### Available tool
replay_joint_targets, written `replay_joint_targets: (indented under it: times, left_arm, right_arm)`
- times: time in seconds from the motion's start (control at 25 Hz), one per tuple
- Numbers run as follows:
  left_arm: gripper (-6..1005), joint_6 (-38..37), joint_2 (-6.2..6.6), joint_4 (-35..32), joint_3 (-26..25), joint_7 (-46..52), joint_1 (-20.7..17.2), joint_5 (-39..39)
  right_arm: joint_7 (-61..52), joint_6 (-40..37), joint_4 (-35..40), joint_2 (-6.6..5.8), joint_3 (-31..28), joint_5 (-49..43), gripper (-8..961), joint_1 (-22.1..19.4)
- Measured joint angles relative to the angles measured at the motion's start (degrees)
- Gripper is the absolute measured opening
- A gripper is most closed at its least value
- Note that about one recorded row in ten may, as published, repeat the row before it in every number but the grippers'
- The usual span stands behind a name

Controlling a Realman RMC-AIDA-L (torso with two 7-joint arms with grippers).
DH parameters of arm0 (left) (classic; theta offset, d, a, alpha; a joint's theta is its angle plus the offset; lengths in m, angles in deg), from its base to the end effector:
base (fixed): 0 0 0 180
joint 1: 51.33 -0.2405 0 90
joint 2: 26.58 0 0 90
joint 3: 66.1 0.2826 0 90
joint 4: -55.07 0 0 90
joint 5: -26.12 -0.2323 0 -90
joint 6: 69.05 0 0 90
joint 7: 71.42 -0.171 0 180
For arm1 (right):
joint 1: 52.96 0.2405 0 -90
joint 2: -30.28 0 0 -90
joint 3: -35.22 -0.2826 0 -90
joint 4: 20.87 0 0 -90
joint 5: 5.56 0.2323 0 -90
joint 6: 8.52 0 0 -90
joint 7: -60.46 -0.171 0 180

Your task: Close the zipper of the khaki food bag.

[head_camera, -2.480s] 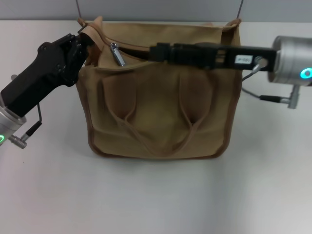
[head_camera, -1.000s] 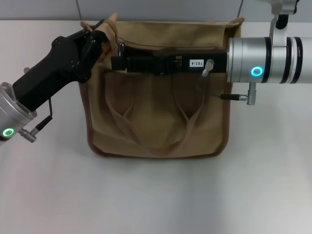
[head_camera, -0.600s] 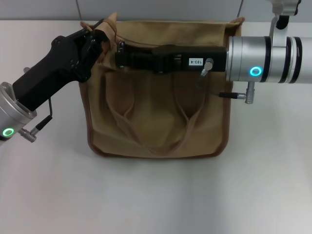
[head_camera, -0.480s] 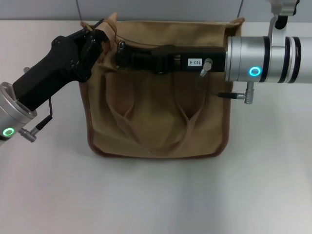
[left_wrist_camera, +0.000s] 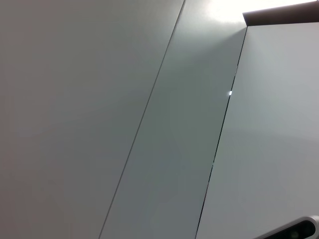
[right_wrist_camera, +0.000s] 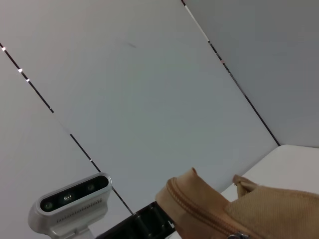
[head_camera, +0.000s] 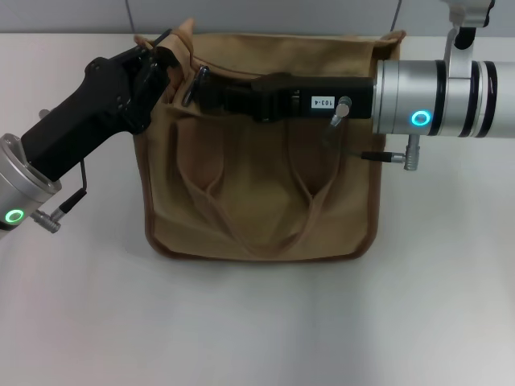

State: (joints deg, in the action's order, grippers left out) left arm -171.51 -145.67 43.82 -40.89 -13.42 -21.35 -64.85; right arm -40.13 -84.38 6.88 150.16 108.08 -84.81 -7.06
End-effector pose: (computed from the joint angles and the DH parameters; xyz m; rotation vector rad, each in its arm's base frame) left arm -0.2599 0.3417 -0.0245 -2.1860 -0.5300 -1.5285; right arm 0.1292 0.4152 -0.1093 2.7640 -0.9610 -1.0129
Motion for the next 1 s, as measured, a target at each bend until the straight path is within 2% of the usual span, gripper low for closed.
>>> replay_joint_targets:
  times: [0.12,0.52,0.6,1.0]
  left_arm:
    - [53,0.0,0.0,0.0,-0.1,0.0,0.0,0.0]
    - [56,0.1,0.0,0.0,0.0,0.0,0.0,0.0]
    - [57,0.1,0.01,0.0,0.1,-0.1,0.0,0.0]
    - [59,0.1,0.01,0.0,0.0,-0.2,0.2,0.0]
  right_arm:
    - [0.0,-0.2,0.0,0.0,0.1,0.0,-1,0.0]
    - [0.0,-1.3,0.2,0.0,2.3,0.2,18,0.1]
    - [0.6,-1.6,0.2,0.0,2.2,0.4,187,0.0]
    - [1.7,-0.6,0.2,0.01,2.3,0.9,341,0.4]
